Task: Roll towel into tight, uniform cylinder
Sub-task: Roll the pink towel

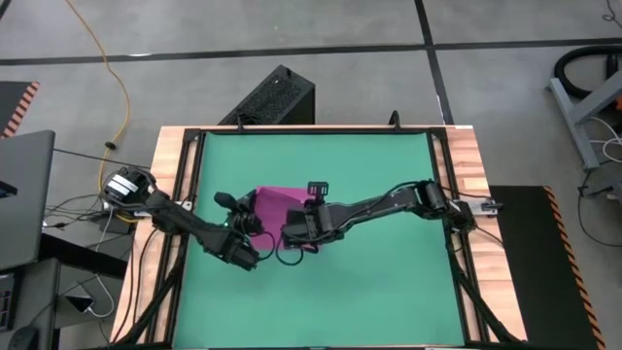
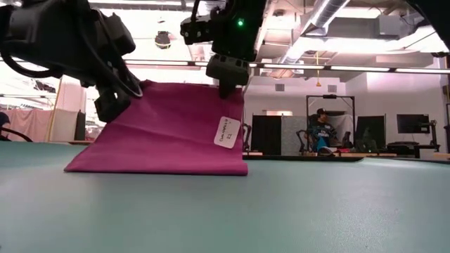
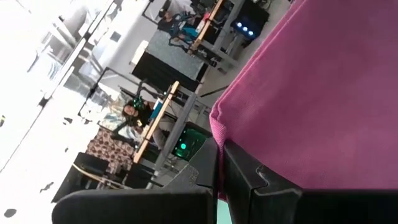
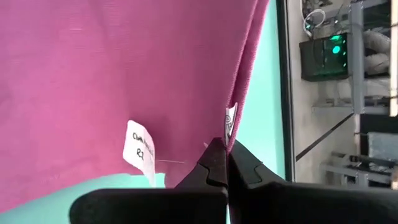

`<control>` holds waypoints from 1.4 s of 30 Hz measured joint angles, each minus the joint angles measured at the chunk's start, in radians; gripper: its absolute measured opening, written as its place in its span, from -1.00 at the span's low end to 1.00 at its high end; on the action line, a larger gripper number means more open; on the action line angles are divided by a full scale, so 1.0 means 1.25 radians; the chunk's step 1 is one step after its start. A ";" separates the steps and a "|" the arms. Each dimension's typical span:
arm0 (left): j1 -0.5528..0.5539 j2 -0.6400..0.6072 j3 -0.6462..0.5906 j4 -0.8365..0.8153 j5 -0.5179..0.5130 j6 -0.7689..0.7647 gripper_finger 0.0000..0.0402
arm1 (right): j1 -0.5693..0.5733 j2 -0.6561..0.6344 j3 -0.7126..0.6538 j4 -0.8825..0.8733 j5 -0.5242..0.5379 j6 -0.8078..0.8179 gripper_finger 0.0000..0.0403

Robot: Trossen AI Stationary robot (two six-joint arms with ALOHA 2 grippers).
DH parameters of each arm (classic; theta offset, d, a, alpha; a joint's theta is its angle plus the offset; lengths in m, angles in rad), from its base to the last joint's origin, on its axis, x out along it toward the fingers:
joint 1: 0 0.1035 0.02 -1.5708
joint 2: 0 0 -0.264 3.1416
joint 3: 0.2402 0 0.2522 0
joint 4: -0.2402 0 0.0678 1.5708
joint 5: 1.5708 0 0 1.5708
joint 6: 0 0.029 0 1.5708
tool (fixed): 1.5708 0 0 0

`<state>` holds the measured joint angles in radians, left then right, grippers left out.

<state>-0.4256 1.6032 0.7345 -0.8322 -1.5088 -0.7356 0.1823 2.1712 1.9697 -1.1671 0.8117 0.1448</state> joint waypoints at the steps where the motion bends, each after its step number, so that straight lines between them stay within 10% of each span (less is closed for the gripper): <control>1: 0.003 0.000 0.000 0.000 0.002 -0.004 -1.00 | -0.003 0.000 0.000 0.000 -0.001 0.005 -0.97; 42: 0.065 0.002 -0.058 0.306 0.105 0.169 -1.00 | -0.044 0.002 -0.089 0.106 -0.047 0.031 -0.97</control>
<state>-0.3448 1.6054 0.6621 -0.4492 -1.3776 -0.5249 0.1274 2.1735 1.8587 -1.0350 0.7536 0.1832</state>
